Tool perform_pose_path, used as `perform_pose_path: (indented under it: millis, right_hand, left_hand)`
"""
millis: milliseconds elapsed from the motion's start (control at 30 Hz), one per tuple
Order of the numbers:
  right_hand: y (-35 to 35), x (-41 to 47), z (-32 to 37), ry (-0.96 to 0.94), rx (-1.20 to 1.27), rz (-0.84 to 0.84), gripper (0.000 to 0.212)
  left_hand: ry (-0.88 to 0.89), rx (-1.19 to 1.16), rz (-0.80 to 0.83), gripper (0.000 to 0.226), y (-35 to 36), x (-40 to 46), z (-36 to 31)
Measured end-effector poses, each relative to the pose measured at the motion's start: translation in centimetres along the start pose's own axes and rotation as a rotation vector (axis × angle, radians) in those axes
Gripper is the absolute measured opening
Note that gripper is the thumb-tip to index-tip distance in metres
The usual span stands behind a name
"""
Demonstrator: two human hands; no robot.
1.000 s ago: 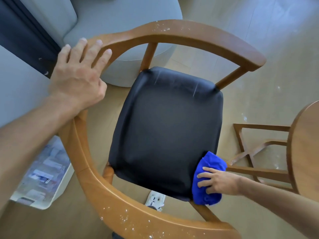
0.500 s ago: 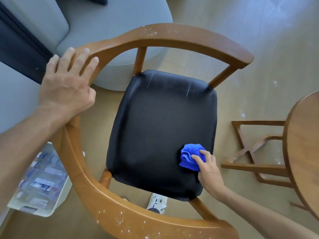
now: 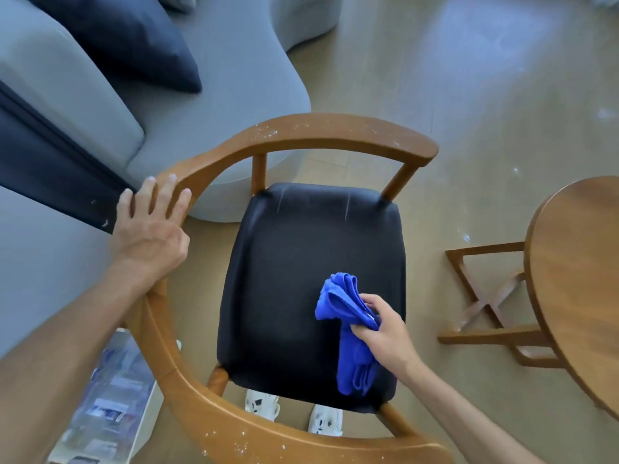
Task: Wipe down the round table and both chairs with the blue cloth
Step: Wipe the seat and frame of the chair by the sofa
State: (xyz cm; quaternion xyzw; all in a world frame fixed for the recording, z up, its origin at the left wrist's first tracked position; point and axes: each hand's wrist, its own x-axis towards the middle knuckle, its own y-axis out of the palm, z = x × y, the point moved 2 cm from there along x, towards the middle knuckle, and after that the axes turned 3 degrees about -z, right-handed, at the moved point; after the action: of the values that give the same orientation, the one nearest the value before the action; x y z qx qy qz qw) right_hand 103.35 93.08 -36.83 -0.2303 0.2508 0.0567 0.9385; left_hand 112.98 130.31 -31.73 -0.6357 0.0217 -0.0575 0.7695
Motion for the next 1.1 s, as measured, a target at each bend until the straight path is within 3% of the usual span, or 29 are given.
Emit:
perform_pose_path:
  millis: [167, 300, 400, 667, 800, 1000, 1100]
  right_hand:
    - [-2.3, -1.4, 5.4, -0.001, 0.142, -0.192, 0.042]
    - [-4.1, -3.2, 11.0, -0.070, 0.173, -0.226, 0.041]
    - [-5.9, -4.8, 15.4, -0.133, 0.213, -0.257, 0.044]
    - [-10.9, -7.9, 23.9, -0.228, 0.193, -0.254, 0.056]
    - [-12.2, -8.7, 27.0, -0.258, 0.250, -0.207, 0.041]
    - [-13.9, -9.2, 29.7, -0.300, 0.096, -0.318, 0.032]
    - [-15.4, -9.6, 30.6, -0.337, 0.016, -0.339, 0.016]
  left_hand:
    - [0.018, 0.000, 0.174, 0.047, -3.1, 0.5, -3.4]
    - [0.030, -0.547, 0.350, 0.031, -9.3, 1.9, -11.9]
    - [-0.074, -1.015, 0.450, 0.033, -14.6, 2.8, -15.3]
    - [-0.162, -1.445, 0.527, 0.026, -26.2, 6.1, -15.5]
    - [-0.118, -1.493, 0.394, 0.011, -29.8, 6.7, -15.8]
    - [0.010, -1.388, 0.279, 0.019, -32.2, 6.8, -15.4]
    - [0.107, -1.310, 0.227, 0.027, -33.3, 7.2, -14.9]
